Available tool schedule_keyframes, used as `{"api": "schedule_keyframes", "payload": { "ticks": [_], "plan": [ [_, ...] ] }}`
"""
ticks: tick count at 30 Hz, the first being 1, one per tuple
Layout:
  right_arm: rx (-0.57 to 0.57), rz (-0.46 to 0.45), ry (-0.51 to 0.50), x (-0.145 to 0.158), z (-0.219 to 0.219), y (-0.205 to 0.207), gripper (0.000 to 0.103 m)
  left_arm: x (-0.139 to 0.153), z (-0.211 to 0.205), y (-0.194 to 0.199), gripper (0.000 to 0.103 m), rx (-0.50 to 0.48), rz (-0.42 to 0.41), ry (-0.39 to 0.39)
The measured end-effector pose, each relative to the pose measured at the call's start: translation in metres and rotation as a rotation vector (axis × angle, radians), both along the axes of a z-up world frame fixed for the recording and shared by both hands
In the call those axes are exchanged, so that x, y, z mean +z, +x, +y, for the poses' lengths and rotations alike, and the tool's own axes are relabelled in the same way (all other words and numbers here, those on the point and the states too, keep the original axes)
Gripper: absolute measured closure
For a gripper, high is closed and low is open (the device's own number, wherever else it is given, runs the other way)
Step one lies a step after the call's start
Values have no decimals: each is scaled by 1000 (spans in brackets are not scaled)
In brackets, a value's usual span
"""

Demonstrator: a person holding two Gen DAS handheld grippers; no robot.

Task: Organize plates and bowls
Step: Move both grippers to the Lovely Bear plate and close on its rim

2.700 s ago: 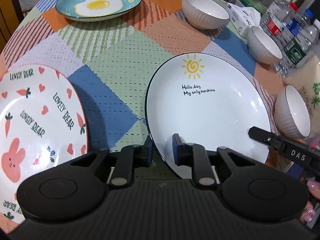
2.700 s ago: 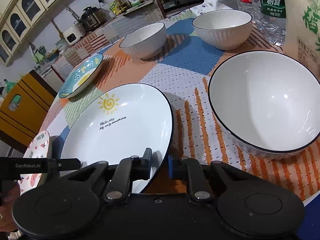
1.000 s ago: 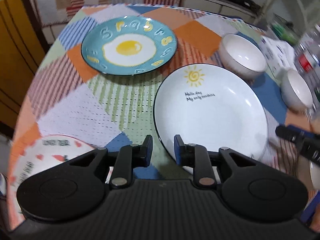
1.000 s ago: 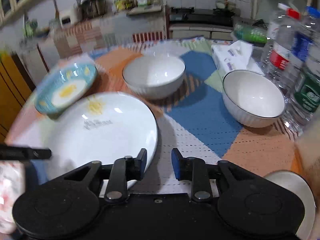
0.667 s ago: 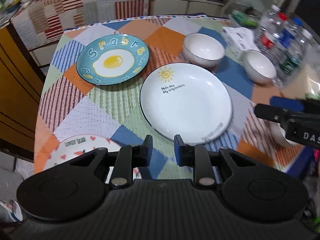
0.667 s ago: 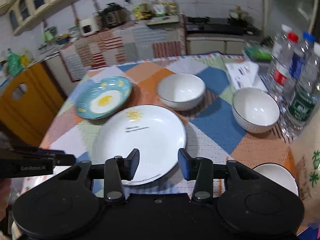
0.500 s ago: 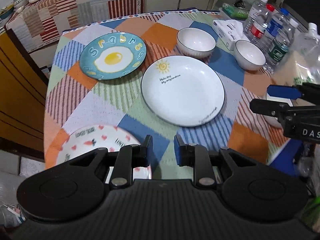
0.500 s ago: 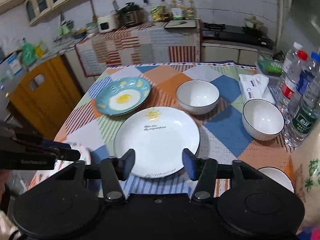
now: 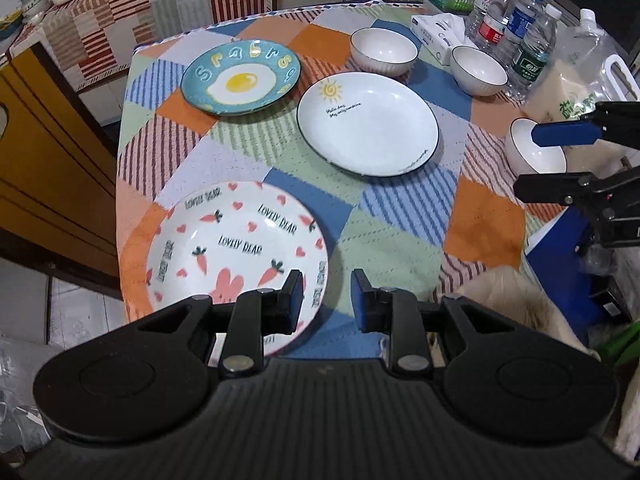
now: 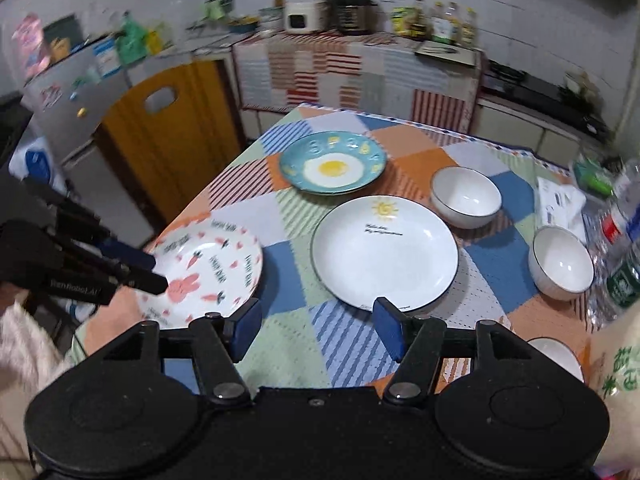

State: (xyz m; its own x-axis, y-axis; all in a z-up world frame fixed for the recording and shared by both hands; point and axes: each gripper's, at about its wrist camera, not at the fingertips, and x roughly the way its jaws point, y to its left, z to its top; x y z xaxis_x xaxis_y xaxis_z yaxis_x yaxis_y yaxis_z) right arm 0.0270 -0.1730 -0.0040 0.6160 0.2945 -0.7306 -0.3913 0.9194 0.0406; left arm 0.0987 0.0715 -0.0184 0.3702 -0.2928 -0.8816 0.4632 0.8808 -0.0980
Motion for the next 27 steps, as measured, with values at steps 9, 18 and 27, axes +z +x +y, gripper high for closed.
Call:
{"api": "schedule_keyframes", "payload": {
  "ticks": [9, 18, 27],
  "plan": [
    [150, 26, 3, -5, 30, -4, 37, -18, 39, -4, 69, 32, -1, 10],
    [152, -51, 87, -36, 55, 11, 36, -48, 64, 6, 43, 65, -83, 69],
    [215, -71, 98, -91, 89, 38, 36, -87, 87, 18, 43, 169, -98, 55]
  ]
}}
